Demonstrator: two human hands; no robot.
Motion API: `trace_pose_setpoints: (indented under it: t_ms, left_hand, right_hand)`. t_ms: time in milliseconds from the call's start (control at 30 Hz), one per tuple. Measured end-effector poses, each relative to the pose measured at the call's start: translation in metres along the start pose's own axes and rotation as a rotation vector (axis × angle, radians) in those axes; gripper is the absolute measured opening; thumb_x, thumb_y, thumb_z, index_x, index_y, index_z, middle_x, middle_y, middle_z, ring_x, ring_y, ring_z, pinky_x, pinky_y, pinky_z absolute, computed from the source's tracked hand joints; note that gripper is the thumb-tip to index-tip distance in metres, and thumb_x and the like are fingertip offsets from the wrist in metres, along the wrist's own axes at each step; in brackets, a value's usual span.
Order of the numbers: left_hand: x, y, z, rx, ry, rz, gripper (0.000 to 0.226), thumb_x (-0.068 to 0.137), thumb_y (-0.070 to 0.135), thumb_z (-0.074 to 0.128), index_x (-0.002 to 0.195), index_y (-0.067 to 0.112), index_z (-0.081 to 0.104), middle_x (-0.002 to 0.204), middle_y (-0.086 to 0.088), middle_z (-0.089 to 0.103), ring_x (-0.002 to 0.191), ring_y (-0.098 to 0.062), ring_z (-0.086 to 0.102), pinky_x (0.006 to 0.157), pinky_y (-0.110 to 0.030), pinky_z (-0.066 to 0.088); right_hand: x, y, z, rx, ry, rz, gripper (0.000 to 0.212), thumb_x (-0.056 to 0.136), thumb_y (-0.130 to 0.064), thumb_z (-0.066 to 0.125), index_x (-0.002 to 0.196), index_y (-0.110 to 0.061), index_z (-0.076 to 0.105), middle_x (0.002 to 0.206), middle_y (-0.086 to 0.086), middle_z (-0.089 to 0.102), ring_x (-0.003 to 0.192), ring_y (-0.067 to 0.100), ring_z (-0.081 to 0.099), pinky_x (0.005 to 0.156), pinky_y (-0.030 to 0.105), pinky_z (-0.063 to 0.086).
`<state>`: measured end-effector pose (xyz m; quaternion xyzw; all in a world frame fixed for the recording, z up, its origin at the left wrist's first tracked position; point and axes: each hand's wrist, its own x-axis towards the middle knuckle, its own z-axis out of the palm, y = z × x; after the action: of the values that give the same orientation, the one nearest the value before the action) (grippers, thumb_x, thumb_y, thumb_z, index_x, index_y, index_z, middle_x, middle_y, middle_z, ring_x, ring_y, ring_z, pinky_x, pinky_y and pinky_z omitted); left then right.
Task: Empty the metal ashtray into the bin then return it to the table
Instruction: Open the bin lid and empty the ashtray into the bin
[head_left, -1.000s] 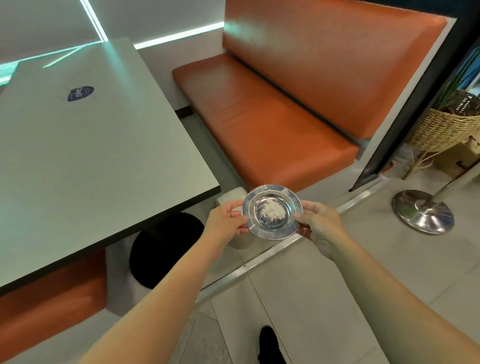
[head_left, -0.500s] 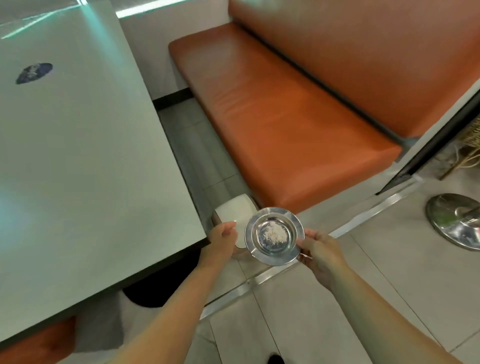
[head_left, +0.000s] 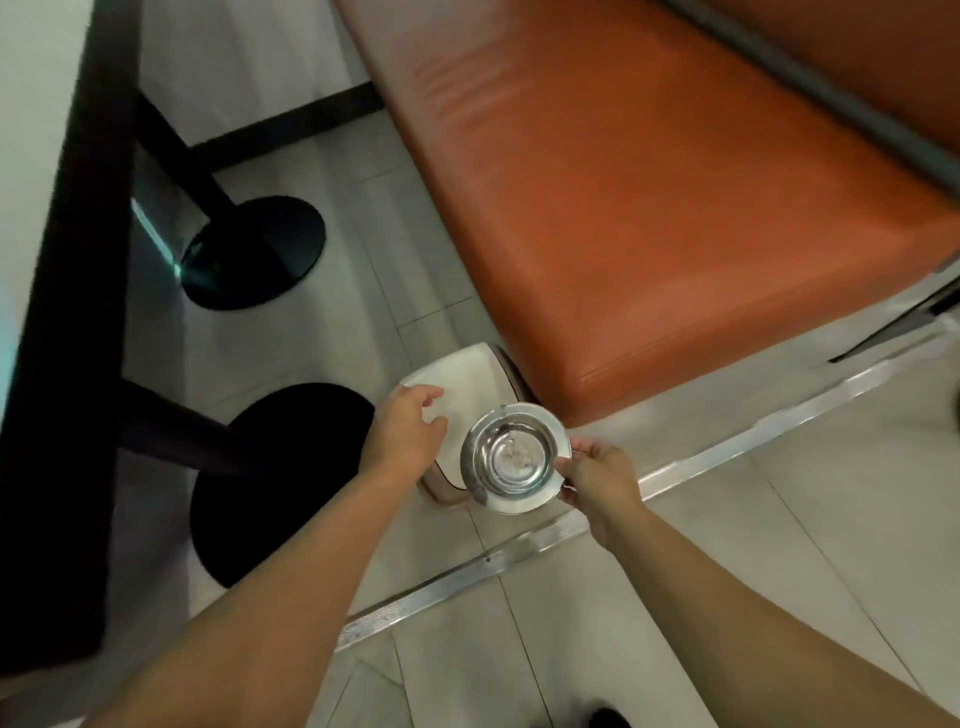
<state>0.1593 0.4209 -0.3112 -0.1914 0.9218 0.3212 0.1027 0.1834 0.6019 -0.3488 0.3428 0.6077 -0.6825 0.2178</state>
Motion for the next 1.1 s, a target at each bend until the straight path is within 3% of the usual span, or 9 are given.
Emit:
trace_pose_setpoints:
  t_ms: [200,500,600,667,767,867,967,1100]
  left_hand:
    - [0.036,-0.021,0.031,0.259,0.015,0.026,0.052,0.082,0.022,0.060,0.132,0.023,0.046,0.139,-0.001,0.041,0.127,-0.024,0.035,0.100,-0.037,0.037]
    - [0.063,-0.043,0.041,0.376,0.135,0.001,0.102,0.069,0.028,0.075,0.145,0.021,0.008,0.153,-0.009,0.015,0.133,-0.034,0.022,0.107,-0.045,0.029]
    - [0.065,-0.044,0.040,0.359,0.201,0.071,0.103,0.068,0.024,0.075,0.146,0.022,0.008,0.149,-0.011,0.022,0.131,-0.035,0.027,0.103,-0.047,0.033]
    - [0.065,-0.045,0.040,0.320,0.219,0.115,0.101,0.068,0.021,0.075,0.146,0.022,0.009,0.144,-0.012,0.027,0.129,-0.034,0.029,0.102,-0.047,0.035]
    - [0.062,-0.049,0.042,0.249,0.239,0.155,0.101,0.067,0.017,0.075,0.145,0.022,0.012,0.139,-0.014,0.030,0.128,-0.034,0.030,0.102,-0.047,0.036]
    - [0.059,-0.053,0.044,0.169,0.249,0.191,0.099,0.068,0.012,0.075,0.145,0.023,0.013,0.136,-0.013,0.030,0.128,-0.031,0.031,0.101,-0.046,0.037]
    - [0.057,-0.055,0.046,0.126,0.249,0.211,0.098,0.069,0.009,0.073,0.145,0.025,0.012,0.134,-0.011,0.030,0.126,-0.028,0.036,0.100,-0.045,0.040]
    - [0.056,-0.058,0.046,0.120,0.220,0.234,0.097,0.071,0.009,0.071,0.146,0.024,0.011,0.133,-0.011,0.031,0.125,-0.028,0.038,0.100,-0.043,0.039]
  right_hand:
    - [0.039,0.025,0.006,-0.030,-0.038,0.010,0.026,0.079,0.010,0.052,0.102,-0.002,0.057,0.087,0.014,0.062,0.072,0.023,0.058,0.062,0.034,0.052]
    - [0.064,0.041,0.036,-0.040,-0.018,-0.036,0.026,0.077,0.007,0.057,0.103,0.000,0.057,0.091,0.017,0.064,0.081,0.027,0.062,0.082,0.047,0.056]
    - [0.073,0.038,0.049,-0.055,-0.031,-0.070,0.026,0.078,0.006,0.057,0.103,-0.003,0.057,0.094,0.016,0.063,0.080,0.025,0.061,0.064,0.035,0.057]
    - [0.080,0.037,0.057,-0.092,-0.036,-0.099,0.027,0.078,0.003,0.060,0.104,-0.003,0.057,0.098,0.017,0.063,0.086,0.027,0.061,0.064,0.032,0.056]
    - [0.090,0.037,0.065,-0.262,-0.038,-0.160,0.022,0.077,-0.004,0.062,0.098,-0.009,0.059,0.101,0.017,0.065,0.104,0.033,0.060,0.090,0.047,0.052]
    - [0.099,0.039,0.068,-0.481,-0.036,-0.247,0.022,0.080,-0.005,0.059,0.101,-0.010,0.060,0.106,0.014,0.066,0.108,0.031,0.058,0.098,0.045,0.046]
    - [0.103,0.040,0.069,-0.731,-0.022,-0.348,0.024,0.083,-0.010,0.055,0.107,-0.013,0.057,0.110,0.009,0.066,0.107,0.025,0.056,0.084,0.025,0.036]
    - [0.101,0.040,0.074,-1.128,-0.170,-0.684,0.028,0.082,0.003,0.044,0.107,-0.008,0.051,0.113,0.014,0.055,0.100,0.033,0.055,0.069,0.032,0.034]
